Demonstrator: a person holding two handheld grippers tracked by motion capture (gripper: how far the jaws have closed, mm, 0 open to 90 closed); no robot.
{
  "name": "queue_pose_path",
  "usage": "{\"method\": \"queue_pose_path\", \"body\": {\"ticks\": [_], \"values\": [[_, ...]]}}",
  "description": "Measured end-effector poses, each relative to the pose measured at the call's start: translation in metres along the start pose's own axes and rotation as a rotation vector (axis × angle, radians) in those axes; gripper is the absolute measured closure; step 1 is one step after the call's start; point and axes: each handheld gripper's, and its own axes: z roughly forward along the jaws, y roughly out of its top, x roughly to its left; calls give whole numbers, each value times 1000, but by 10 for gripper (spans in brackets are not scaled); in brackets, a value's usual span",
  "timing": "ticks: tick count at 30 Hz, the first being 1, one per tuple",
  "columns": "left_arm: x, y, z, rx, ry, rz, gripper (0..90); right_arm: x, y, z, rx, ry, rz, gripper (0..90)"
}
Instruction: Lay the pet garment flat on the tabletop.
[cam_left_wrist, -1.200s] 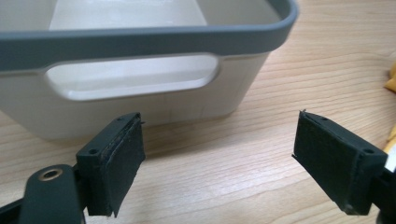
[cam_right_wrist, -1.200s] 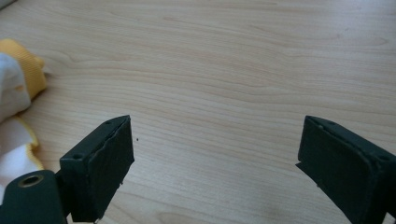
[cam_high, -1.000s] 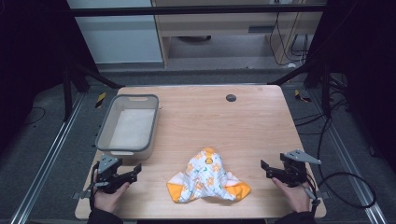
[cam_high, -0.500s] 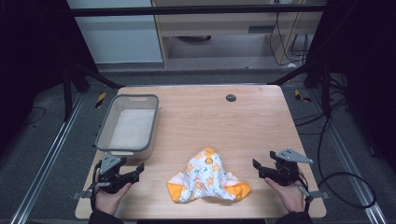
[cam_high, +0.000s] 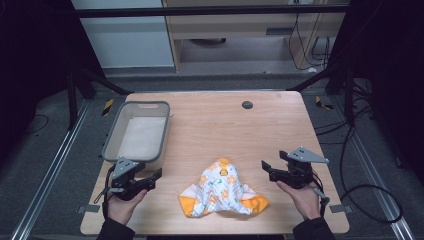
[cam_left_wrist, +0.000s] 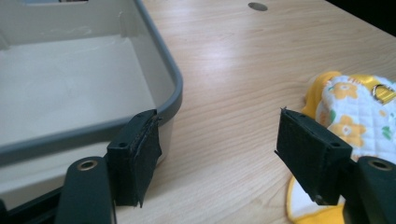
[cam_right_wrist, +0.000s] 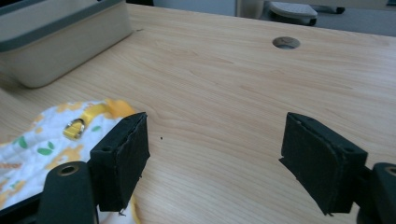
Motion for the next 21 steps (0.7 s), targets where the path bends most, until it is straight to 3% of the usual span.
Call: {"method": "queue_pose_path", "body": {"ticks": [5, 9, 18, 21], "values": [[-8, 11, 8, -6, -21, 2, 311, 9, 7, 6, 3, 43, -10, 258], [-21, 17, 21, 12, -41, 29, 325, 15, 8, 13, 16, 75, -6, 290], [-41, 18, 46, 54, -80, 64, 363, 28, 0, 29, 74, 140, -19, 385], [-47, 18, 51, 65, -97, 67, 363, 31, -2, 32, 89, 142, -32, 397]]}}
